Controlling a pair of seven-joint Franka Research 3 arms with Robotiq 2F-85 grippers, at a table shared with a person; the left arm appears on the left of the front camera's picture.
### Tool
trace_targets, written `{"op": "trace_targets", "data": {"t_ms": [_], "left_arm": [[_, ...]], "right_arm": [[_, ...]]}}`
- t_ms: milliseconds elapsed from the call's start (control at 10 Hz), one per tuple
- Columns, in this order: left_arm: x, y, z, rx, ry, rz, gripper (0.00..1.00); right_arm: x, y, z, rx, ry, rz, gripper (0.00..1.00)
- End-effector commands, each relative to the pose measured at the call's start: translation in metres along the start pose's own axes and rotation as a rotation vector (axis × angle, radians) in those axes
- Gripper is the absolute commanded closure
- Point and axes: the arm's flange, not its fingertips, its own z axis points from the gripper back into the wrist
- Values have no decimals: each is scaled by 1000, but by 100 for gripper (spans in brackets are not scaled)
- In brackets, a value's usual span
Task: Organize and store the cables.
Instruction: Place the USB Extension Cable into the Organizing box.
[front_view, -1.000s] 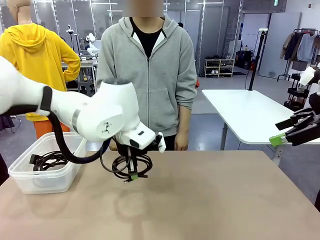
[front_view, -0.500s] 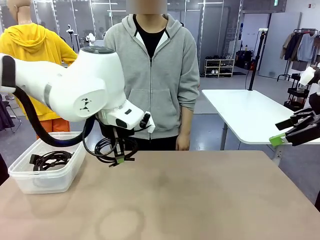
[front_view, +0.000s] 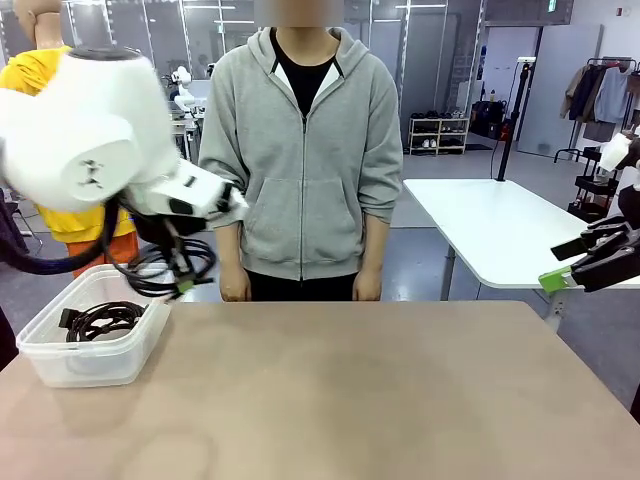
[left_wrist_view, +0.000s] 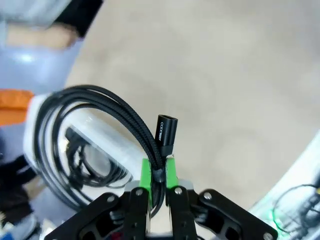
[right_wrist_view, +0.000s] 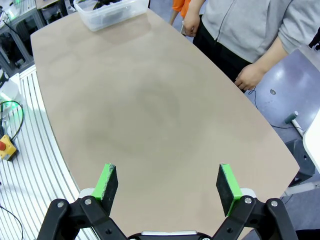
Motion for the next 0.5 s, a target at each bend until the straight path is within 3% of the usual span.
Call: {"op": "trace_targets", "data": {"t_ms": [0, 400], "left_arm": [[-37, 37, -20, -24, 2, 175, 100], [-81, 112, -81, -101, -6, 428, 100]], "right_arm": [[0, 0, -1, -4, 6, -12, 0], [0, 0, -1, -4, 6, -12, 0]]}}
